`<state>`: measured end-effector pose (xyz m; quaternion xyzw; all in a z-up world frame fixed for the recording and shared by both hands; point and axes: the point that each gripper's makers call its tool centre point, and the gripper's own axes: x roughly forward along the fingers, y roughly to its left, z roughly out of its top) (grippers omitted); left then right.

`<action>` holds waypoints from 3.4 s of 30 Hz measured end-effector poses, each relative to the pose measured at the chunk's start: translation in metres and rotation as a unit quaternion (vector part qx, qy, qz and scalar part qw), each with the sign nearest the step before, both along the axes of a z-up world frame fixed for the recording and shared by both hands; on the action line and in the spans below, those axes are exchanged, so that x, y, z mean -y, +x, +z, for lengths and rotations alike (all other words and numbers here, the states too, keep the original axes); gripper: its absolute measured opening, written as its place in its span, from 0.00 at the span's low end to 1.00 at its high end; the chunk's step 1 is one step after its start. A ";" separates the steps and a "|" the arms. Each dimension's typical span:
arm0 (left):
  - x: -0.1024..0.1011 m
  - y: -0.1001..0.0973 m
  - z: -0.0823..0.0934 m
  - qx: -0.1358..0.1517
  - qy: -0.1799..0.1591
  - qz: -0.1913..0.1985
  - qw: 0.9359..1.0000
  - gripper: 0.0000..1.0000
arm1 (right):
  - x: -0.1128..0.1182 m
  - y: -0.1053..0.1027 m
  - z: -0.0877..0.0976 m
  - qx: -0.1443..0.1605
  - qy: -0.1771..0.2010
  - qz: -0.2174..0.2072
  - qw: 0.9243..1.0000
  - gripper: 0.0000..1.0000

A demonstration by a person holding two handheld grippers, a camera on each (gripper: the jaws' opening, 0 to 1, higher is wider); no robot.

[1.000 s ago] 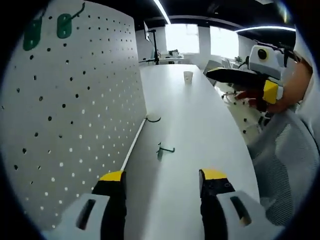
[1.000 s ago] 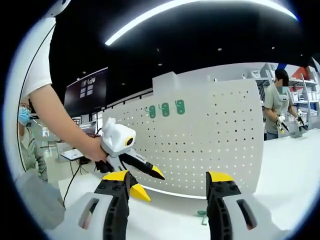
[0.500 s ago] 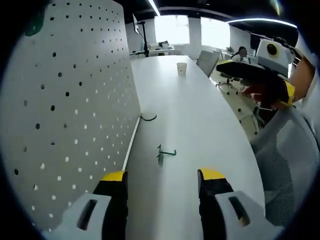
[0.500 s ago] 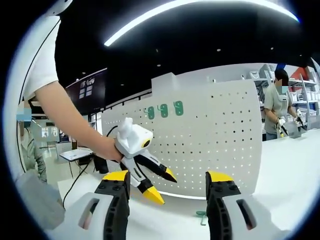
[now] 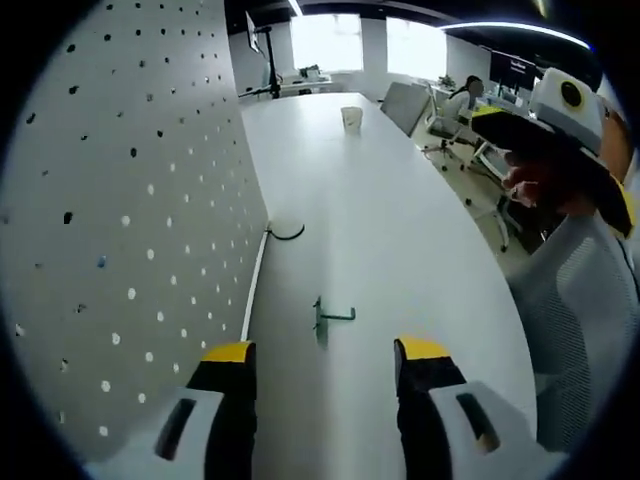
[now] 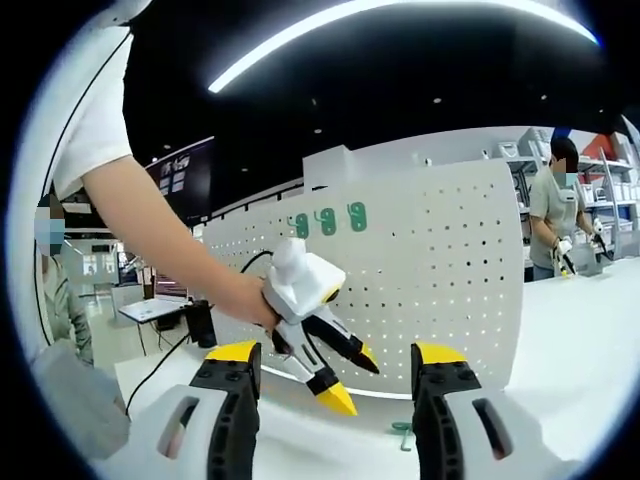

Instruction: Insert the hook assembly into the mounting plate slot until the hook locks in place.

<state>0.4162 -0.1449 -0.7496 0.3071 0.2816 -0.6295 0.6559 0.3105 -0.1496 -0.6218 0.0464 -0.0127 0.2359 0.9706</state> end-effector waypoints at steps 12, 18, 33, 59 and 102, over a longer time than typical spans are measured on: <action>0.016 0.002 -0.025 -0.007 0.043 -0.015 0.999 0.56 | 0.004 0.000 0.001 -0.001 0.009 -0.006 1.000 0.58; 0.024 0.004 -0.037 -0.010 0.064 -0.021 0.998 0.54 | 0.005 0.001 0.000 -0.002 0.014 -0.008 1.000 0.58; 0.036 0.000 -0.064 -0.006 0.113 -0.054 0.992 0.52 | 0.011 0.002 -0.001 -0.006 0.021 -0.018 1.000 0.57; 0.037 0.000 -0.082 -0.016 0.137 -0.058 0.989 0.52 | 0.023 0.005 -0.006 -0.017 0.036 -0.037 0.999 0.54; 0.037 0.011 -0.082 0.004 0.132 -0.027 0.991 0.04 | 0.030 0.006 -0.008 -0.026 0.041 -0.048 0.998 0.48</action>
